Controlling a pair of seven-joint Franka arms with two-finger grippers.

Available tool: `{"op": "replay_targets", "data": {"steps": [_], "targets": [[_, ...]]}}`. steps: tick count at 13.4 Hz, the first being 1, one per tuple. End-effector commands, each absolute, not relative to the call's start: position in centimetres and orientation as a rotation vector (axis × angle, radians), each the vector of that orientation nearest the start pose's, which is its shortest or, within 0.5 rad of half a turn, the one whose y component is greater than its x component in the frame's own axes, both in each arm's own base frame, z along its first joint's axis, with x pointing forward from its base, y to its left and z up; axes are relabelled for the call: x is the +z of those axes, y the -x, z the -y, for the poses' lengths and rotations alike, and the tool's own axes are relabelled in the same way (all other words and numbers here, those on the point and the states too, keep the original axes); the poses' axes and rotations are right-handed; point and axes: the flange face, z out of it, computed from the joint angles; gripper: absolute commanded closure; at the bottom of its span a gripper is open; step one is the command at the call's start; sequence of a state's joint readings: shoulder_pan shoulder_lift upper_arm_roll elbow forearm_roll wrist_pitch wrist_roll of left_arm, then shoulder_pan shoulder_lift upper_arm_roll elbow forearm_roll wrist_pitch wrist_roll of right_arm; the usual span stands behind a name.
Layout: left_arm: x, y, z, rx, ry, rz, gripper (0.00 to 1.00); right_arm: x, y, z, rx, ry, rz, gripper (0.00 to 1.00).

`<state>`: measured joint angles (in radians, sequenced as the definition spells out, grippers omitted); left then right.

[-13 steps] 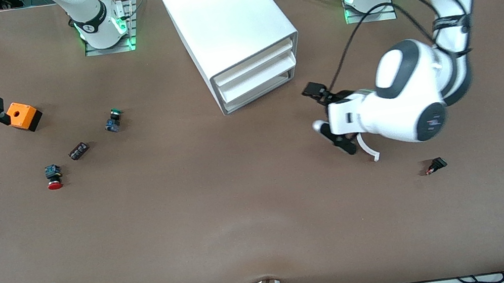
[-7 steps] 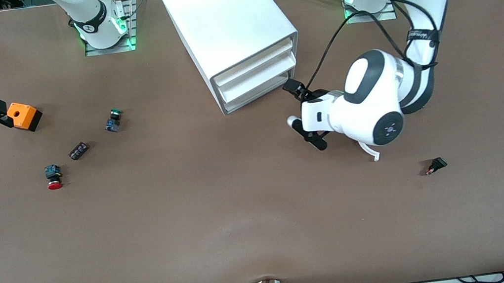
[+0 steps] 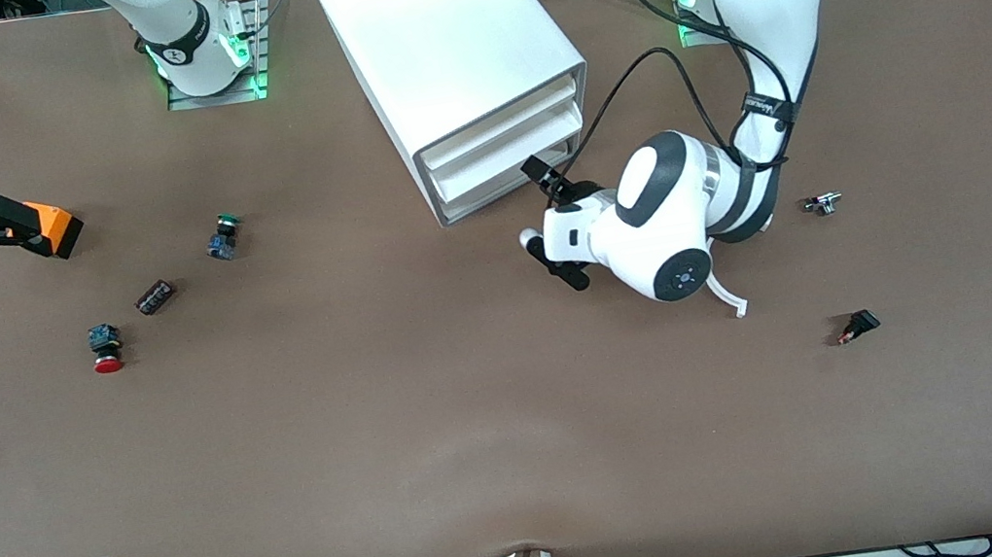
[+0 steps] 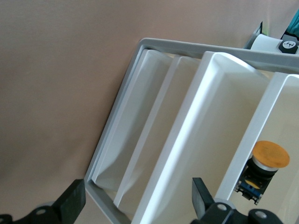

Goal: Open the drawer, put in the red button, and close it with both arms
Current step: 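Grasp the drawer handle with the left gripper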

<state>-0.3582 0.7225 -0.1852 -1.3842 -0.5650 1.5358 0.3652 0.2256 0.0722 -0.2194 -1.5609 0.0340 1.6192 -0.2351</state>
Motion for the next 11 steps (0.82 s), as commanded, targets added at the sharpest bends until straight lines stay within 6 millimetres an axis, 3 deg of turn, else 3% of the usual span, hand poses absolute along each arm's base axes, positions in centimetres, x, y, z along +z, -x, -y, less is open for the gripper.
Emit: {"op": "replay_targets", "data": {"steps": [1,7,11], "targets": [[29.0,-54.6,39.6,-0.761,-2.194,0.926,0.00,58.6,-57.8,-1.5,0.086,3.104,0.365,0.01],[26.6,-54.4,39.8,-0.735,-2.079,0.994,0.00,57.9,-57.8,-1.4,0.087,3.095,0.377,0.01],[22.9,-54.8,38.9,-0.715,-1.952,0.963,0.00,59.9,-57.0,-1.1,0.031,3.086,0.378,0.01]]}}
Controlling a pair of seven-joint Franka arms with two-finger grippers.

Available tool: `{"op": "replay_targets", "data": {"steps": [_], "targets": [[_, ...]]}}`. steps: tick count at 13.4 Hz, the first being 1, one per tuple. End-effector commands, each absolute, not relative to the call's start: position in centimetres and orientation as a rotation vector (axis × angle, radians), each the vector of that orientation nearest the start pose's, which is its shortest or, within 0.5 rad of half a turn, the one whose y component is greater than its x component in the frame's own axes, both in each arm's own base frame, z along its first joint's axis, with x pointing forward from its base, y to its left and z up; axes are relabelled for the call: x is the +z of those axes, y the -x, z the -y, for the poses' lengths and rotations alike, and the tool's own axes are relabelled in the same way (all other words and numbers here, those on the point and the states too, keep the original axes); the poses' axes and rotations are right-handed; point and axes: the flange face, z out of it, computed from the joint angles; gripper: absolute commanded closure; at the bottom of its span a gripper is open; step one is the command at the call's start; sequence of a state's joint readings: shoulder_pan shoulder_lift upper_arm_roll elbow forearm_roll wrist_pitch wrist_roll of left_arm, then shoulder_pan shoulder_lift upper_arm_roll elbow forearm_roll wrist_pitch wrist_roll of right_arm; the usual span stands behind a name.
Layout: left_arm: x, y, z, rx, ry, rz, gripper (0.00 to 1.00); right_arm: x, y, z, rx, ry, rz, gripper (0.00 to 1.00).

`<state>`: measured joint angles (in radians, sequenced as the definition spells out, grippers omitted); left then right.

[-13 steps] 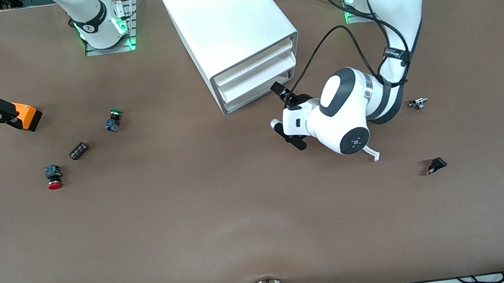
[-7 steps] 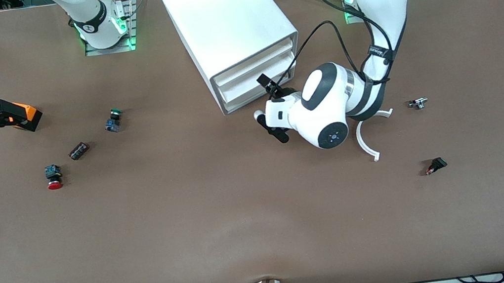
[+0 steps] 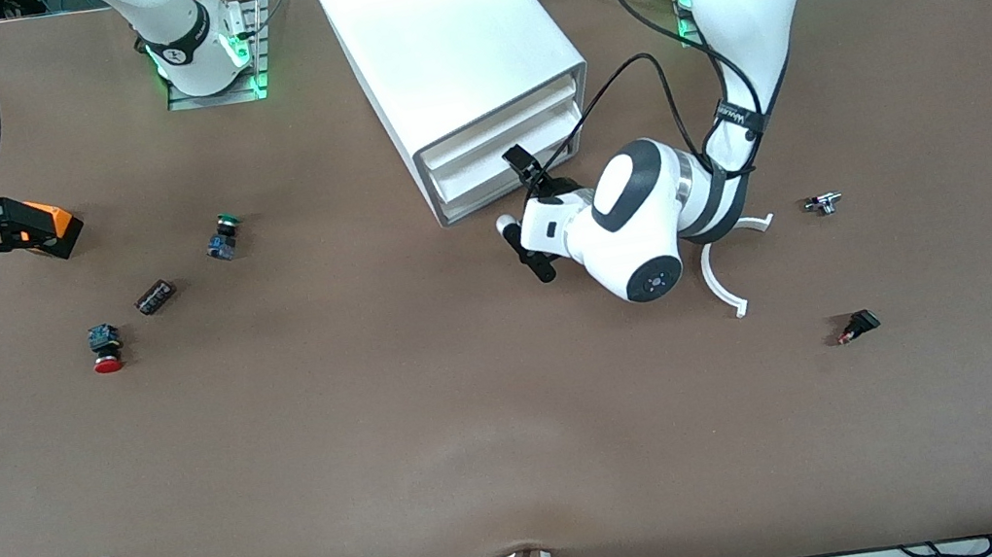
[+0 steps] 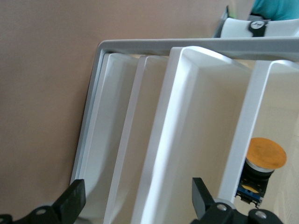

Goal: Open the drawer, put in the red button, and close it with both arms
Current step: 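Grasp the drawer handle with the left gripper, then pull the drawer open with the left gripper while the right gripper grasps the button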

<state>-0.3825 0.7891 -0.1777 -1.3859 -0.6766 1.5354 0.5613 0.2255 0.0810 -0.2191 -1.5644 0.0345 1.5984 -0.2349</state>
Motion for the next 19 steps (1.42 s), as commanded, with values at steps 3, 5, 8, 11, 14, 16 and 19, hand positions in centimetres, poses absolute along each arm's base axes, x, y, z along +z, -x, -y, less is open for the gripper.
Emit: {"op": "replay_targets", "data": {"steps": [3,5,8,11,14,16,19], "targets": [[22.6,-54.9,38.6,-0.718,-1.945,0.959,0.00,59.8,-56.9,-1.0,-0.006,3.081,0.381,0.01],[22.6,-55.1,38.2,-0.723,-1.946,0.947,0.00,58.6,-56.7,-0.8,-0.029,3.079,0.392,0.01],[22.8,-54.9,38.3,-0.734,-1.927,0.937,0.00,56.4,-56.8,-0.4,-0.032,3.080,0.398,0.01],[22.9,-55.9,35.6,-0.766,-1.907,0.911,0.00,54.1,-57.0,0.1,-0.024,3.089,0.386,0.01],[24.1,-55.6,35.8,-0.792,-1.905,0.899,0.00,51.6,-57.3,0.7,-0.017,3.102,0.376,0.01],[23.5,-55.4,35.7,-0.799,-1.881,0.906,0.00,49.8,-57.5,2.3,-0.018,3.107,0.376,0.01],[23.4,-54.5,37.1,-0.806,-1.849,0.903,0.00,46.6,-57.9,4.4,-0.001,3.117,0.380,0.01]]}}
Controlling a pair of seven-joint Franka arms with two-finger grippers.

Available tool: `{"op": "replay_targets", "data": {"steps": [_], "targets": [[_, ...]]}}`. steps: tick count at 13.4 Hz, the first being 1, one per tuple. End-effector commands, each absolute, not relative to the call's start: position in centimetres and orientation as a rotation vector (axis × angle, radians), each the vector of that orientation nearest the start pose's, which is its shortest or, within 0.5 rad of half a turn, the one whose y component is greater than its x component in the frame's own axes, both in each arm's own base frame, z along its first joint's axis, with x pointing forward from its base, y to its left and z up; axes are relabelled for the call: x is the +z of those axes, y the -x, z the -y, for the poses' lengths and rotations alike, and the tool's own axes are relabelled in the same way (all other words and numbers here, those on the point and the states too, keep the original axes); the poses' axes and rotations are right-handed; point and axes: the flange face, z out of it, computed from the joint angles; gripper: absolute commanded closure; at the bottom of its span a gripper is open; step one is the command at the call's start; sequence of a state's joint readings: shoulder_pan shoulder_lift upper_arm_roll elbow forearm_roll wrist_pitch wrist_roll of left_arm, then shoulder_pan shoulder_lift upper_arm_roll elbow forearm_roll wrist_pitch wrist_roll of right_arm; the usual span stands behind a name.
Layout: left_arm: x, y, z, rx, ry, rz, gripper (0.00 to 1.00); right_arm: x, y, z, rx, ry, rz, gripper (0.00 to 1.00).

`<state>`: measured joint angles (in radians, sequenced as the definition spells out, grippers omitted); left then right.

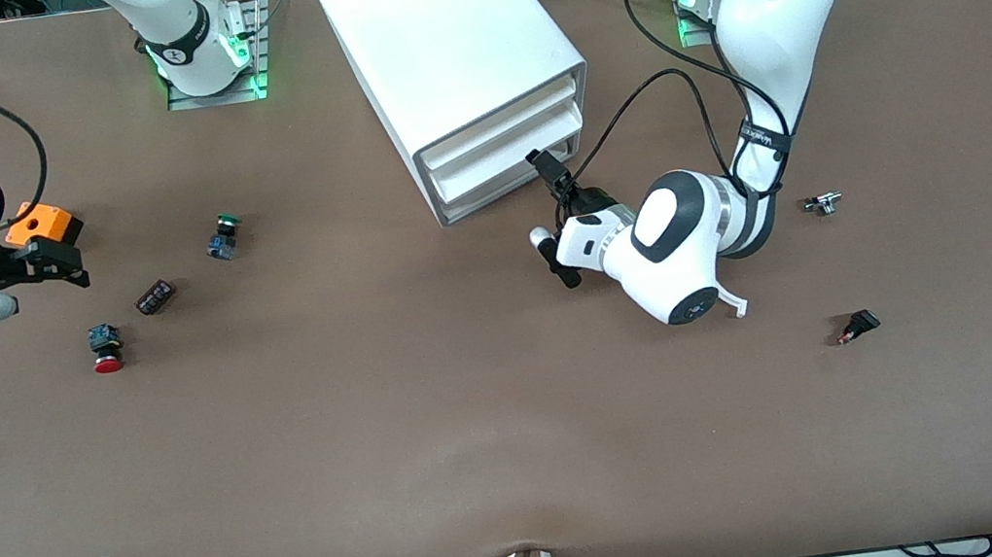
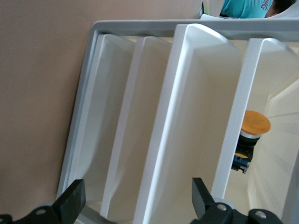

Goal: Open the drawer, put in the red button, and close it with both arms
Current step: 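Pull the drawer open with the left gripper while the right gripper grasps the button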

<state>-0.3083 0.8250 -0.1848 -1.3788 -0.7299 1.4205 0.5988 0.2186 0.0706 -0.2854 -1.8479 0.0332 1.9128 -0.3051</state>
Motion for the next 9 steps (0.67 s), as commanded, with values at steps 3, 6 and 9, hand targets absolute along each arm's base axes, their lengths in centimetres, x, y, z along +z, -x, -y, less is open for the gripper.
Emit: {"op": "replay_targets", "data": {"steps": [3,6,9], "targets": [[22.6,-53.9,37.9,-0.823,-1.832,0.895,0.00,43.1,-57.1,5.8,-0.008,3.125,0.361,0.01],[22.0,-53.7,37.8,-0.831,-1.827,0.892,0.00,39.7,-56.7,7.3,-0.011,3.132,0.391,0.01],[21.7,-53.2,38.4,-0.846,-1.824,0.895,0.06,35.8,-56.1,9.8,-0.028,3.141,0.424,0.01]]}}
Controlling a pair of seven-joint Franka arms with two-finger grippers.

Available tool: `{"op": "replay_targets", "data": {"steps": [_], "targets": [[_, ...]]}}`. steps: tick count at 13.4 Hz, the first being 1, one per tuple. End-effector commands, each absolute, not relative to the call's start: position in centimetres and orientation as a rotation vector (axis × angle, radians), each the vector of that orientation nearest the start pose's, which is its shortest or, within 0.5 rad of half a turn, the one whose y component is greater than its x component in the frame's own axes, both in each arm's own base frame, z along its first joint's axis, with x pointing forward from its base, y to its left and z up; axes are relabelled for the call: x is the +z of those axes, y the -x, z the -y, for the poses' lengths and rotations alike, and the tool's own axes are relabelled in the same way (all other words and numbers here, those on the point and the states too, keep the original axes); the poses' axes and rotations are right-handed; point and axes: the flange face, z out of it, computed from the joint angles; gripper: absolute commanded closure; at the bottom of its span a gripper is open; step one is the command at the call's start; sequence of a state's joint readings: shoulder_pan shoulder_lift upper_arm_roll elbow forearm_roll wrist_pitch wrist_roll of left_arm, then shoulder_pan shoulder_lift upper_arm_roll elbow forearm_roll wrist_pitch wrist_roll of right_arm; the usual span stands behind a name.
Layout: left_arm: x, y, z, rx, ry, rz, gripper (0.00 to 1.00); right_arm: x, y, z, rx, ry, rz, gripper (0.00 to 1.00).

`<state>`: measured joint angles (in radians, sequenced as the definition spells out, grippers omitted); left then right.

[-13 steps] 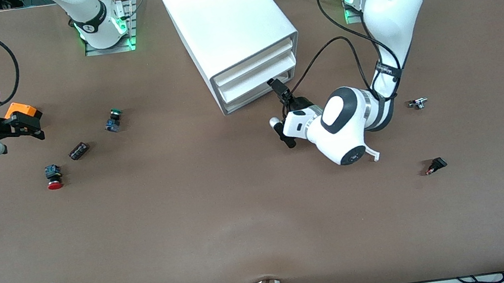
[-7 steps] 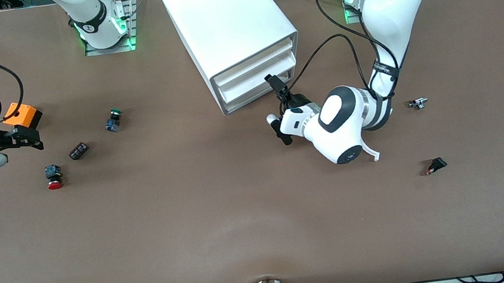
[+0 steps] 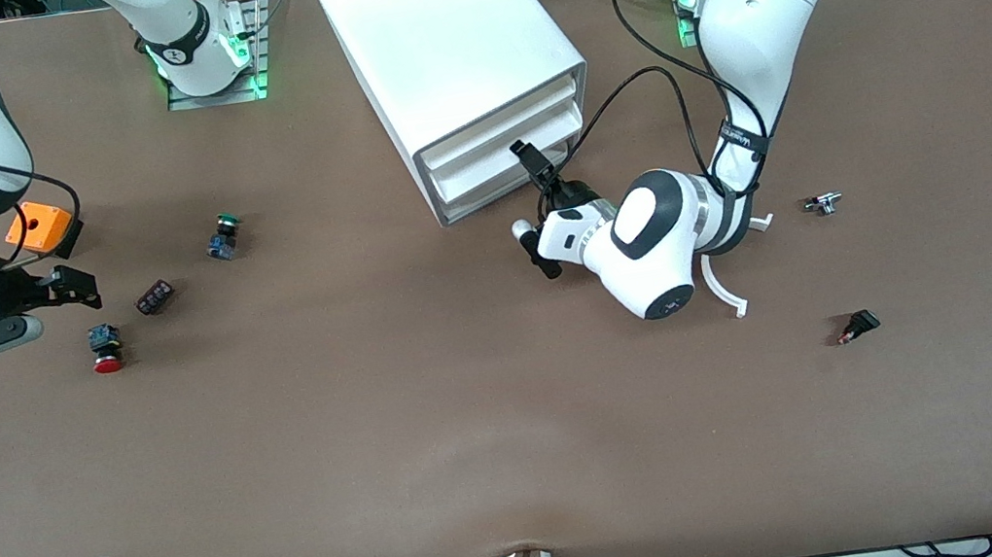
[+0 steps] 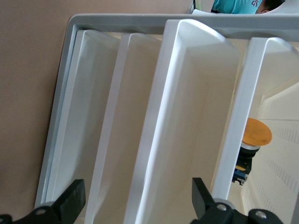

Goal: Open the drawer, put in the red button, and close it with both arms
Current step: 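Pull the drawer open with the left gripper while the right gripper grasps the button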

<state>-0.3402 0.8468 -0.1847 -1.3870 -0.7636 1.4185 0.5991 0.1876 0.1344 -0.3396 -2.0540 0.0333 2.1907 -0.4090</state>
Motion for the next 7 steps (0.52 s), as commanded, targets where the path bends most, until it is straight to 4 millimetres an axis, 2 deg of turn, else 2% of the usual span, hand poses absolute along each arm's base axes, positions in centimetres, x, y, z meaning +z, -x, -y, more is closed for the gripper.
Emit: {"op": "replay_targets", "data": {"steps": [1,4,5,7], "targets": [[21.7,-53.2,38.4,-0.848,-1.824,0.894,0.16,34.8,-56.1,10.8,-0.029,3.145,0.435,0.01],[21.6,-52.9,38.7,-0.854,-1.821,0.897,0.25,31.8,-56.1,13.0,-0.021,3.141,0.456,0.01],[21.6,-52.9,38.8,-0.854,-1.817,0.900,0.35,30.6,-56.2,13.5,-0.020,3.127,0.466,0.01],[21.7,-52.8,38.8,-0.857,-1.815,0.901,0.42,28.2,-56.1,15.0,-0.042,3.089,0.495,0.01]]}}
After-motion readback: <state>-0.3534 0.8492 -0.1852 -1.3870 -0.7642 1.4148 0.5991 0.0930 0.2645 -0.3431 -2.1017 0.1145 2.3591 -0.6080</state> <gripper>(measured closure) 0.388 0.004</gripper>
